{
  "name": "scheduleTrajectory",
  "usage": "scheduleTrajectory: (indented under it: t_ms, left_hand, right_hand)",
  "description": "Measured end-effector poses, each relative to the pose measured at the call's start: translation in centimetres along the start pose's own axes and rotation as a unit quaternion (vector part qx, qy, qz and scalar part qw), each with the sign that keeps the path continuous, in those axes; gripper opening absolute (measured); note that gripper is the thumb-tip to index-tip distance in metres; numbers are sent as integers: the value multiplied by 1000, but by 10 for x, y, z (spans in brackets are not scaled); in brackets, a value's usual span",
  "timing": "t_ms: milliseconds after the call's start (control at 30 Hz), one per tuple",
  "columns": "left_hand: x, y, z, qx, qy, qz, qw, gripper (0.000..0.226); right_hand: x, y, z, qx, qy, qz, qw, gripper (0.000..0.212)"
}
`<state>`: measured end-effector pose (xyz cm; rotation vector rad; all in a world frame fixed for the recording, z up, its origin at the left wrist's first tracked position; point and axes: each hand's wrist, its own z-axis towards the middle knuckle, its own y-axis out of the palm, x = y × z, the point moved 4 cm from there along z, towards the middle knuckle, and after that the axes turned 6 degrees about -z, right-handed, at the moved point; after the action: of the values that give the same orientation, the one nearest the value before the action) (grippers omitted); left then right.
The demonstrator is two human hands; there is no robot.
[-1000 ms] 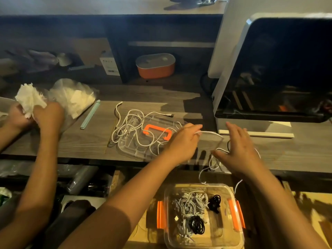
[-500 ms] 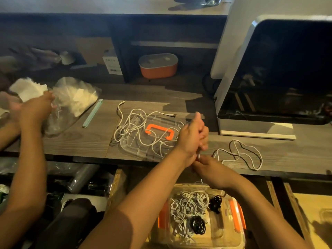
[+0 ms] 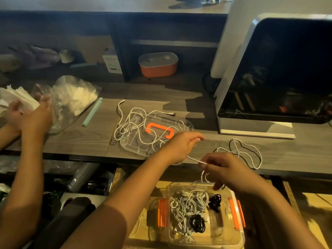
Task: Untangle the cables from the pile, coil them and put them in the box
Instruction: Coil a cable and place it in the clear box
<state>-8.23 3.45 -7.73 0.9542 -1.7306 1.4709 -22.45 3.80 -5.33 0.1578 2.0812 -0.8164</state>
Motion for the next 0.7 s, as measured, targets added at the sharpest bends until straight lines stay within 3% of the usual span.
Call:
scheduleTrajectory:
  t_ms: [100, 167, 300, 400, 467, 533, 600, 667, 700]
  left_hand:
    - [-8, 6, -7, -15, 10, 68, 998, 23]
    - [-7, 9, -12, -10, 9, 48, 999, 23]
    - [9, 17, -21, -15, 3, 58, 998, 42]
    - [14, 23, -23, -2, 16, 112, 994, 24]
    - [9, 23, -23, -4, -4, 115, 993, 26]
    - [4, 23, -24, -26, -32, 42, 998, 35]
    - [8, 25, -26, -40, -36, -155, 986, 42]
    - [21, 24, -30, -26, -19, -370, 929, 43]
    - [26, 23, -29, -9, -1, -417, 909, 42]
  right_hand:
    - [2, -28, -5, 126, -21, -41, 991, 11]
    - [3, -43, -8, 199, -32, -20, 979, 13]
    - [2, -52, -5, 278, -49, 1, 959, 16]
    - [4, -54, 0, 324, -50, 19, 945, 17]
    - [7, -53, 1, 340, -43, 10, 939, 13]
    - [13, -52, 1, 357, -31, 5, 934, 9]
    - [19, -51, 2, 364, -22, 19, 931, 8]
    - [23, -42, 4, 338, -25, 51, 940, 9]
    - [23, -35, 5, 311, -26, 59, 948, 11]
